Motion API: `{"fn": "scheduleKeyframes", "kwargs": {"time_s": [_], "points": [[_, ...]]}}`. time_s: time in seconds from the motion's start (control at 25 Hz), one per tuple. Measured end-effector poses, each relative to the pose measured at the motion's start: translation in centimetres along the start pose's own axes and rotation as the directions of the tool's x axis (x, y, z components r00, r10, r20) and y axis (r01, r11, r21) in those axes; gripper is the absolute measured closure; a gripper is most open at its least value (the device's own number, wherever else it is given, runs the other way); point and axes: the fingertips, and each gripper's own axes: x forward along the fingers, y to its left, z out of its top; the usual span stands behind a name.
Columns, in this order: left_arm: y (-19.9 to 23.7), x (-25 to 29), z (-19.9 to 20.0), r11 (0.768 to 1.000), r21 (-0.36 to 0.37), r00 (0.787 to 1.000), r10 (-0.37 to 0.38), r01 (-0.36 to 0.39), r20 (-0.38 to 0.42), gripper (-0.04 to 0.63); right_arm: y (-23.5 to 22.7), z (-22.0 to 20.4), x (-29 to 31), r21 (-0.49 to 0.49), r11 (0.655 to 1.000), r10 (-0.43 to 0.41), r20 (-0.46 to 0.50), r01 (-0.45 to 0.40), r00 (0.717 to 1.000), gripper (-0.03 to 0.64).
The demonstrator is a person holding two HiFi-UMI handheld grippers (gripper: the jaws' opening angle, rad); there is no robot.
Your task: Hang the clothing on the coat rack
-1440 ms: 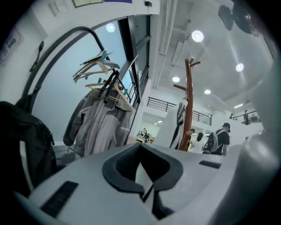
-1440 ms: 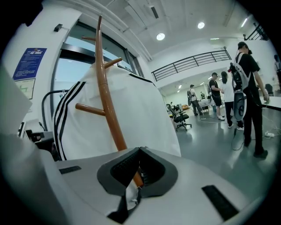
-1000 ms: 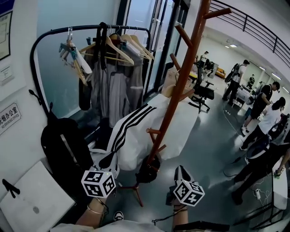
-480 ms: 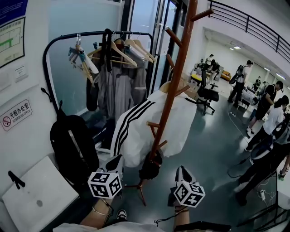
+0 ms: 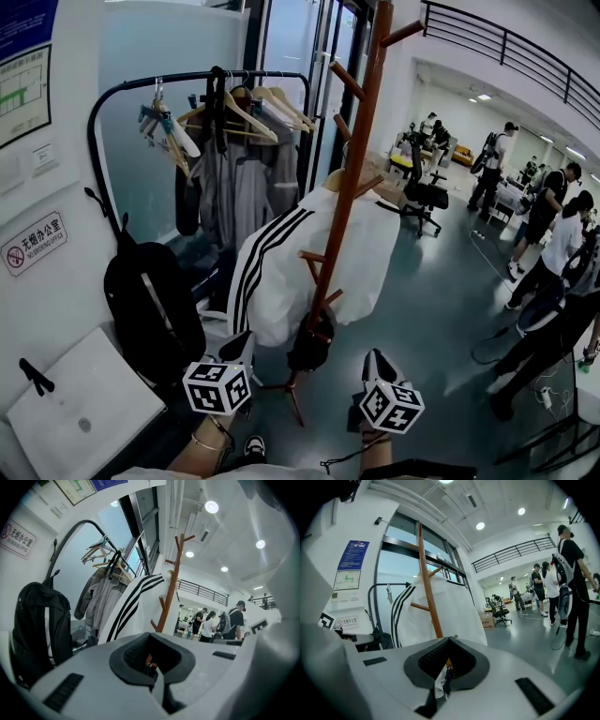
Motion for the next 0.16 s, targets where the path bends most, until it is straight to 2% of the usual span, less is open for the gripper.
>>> {"fn": "scheduleKeyframes", "kwargs": {"time_s": [0.16], "points": [[-0.32,0.20,-0.08,1.000,0.001,1.000,-0.006,0.006,-0.007,0.588,-0.23,0.06,-0.19,0.003,1.000,-0.006,-0.003,0.006,1.000,0.595]]}}
